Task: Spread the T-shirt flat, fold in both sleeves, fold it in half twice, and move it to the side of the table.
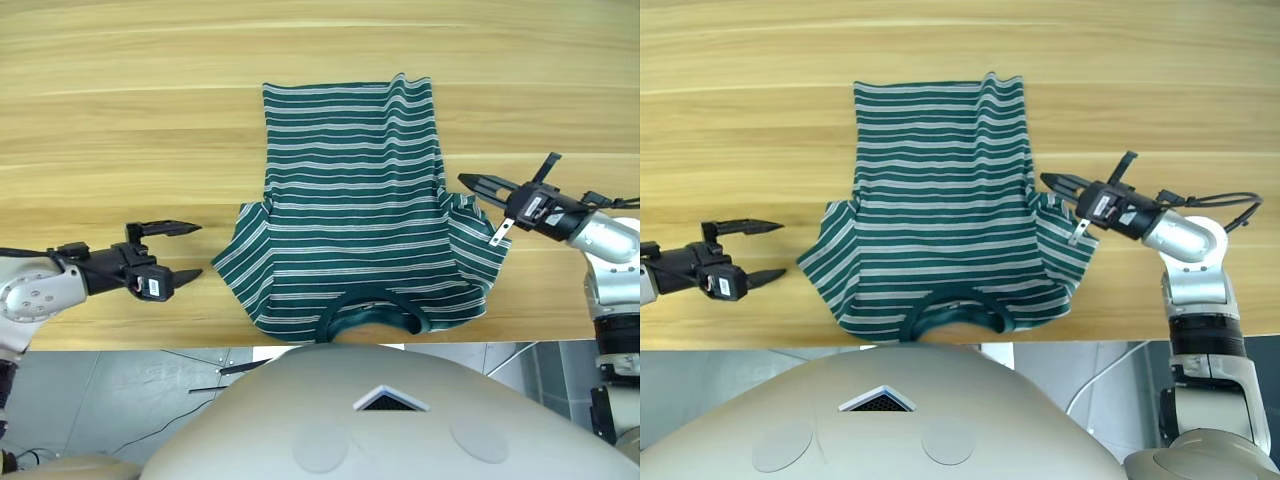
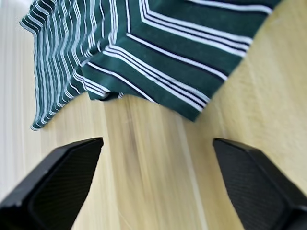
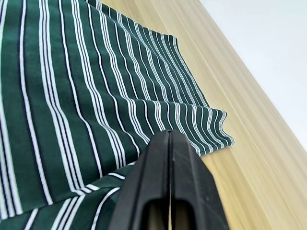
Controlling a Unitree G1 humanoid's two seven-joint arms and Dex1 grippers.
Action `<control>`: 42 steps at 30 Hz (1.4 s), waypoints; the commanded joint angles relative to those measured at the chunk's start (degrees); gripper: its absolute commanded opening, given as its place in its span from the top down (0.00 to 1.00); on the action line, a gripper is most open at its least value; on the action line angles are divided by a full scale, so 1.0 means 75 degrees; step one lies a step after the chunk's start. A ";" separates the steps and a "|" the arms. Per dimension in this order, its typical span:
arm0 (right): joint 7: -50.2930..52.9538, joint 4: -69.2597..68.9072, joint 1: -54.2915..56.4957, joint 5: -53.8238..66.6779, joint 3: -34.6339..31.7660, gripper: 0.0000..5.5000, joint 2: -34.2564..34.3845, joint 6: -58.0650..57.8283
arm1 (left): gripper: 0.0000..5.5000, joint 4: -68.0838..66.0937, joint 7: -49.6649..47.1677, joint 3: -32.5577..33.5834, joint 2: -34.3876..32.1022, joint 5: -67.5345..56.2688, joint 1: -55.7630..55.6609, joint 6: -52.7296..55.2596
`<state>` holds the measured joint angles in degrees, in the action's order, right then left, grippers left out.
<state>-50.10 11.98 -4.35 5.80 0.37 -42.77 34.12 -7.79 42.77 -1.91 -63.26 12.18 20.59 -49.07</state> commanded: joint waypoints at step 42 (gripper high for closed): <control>-0.0015 -0.0261 -0.0282 0.0160 -0.0033 1.00 -0.0042 -0.0020 | 0.91 0.0656 0.0427 -0.0897 0.0002 -0.0022 -0.0282 0.0617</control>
<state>-50.12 10.42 -6.28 7.09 0.37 -42.77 33.97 -3.22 45.62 -8.36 -63.45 11.79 18.86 -44.79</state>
